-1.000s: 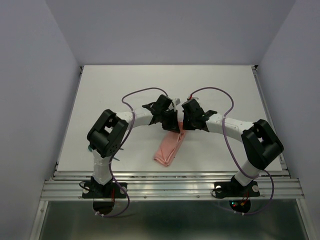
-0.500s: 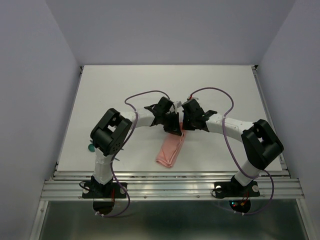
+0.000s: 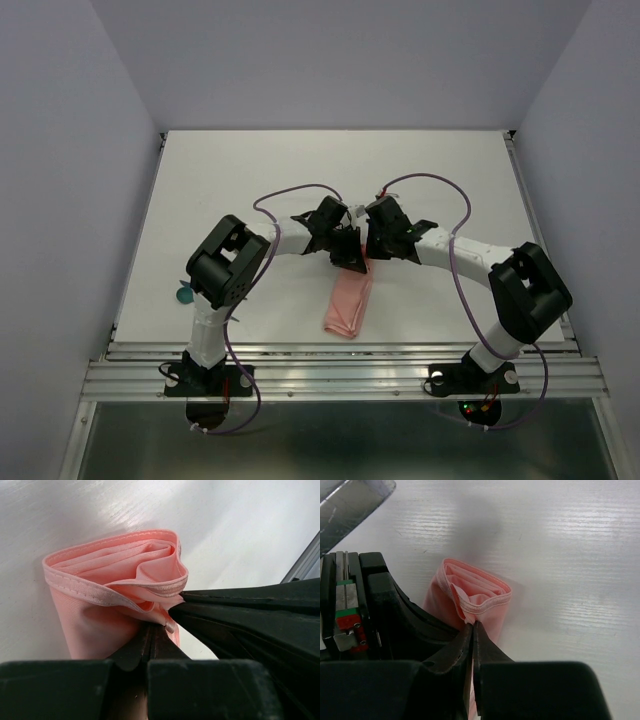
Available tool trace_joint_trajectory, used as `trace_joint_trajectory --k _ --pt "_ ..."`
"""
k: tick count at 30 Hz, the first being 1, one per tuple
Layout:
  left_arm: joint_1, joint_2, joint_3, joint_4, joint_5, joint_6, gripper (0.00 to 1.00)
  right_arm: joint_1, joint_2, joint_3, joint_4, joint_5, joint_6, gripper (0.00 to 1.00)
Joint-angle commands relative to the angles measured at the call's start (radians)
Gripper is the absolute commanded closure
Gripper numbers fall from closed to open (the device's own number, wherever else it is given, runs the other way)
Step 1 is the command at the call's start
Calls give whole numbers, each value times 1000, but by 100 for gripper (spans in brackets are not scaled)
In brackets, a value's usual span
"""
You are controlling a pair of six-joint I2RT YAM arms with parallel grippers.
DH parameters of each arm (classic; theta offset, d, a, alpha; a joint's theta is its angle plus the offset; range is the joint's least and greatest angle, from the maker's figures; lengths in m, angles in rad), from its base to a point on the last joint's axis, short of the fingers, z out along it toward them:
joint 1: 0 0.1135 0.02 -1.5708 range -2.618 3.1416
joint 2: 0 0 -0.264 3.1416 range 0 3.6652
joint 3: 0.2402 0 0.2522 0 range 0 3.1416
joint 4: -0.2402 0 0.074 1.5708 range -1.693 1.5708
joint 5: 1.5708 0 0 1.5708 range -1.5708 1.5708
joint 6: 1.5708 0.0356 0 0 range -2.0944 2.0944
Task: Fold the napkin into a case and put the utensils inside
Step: Fold the 2/3-rectangle-folded napkin at the center of the board.
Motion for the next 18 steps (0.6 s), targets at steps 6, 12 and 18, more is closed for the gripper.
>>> trace_joint_trajectory --k 6,12,18 --pt "0 -120 -15 -97 -69 41 100 12 -37 8 25 38 13 73" --pt "23 -148 10 -132 -83 57 100 12 -25 20 2 45 -9 72" --pt "40 -128 26 -120 -67 47 100 12 -7 28 5 23 -33 72"
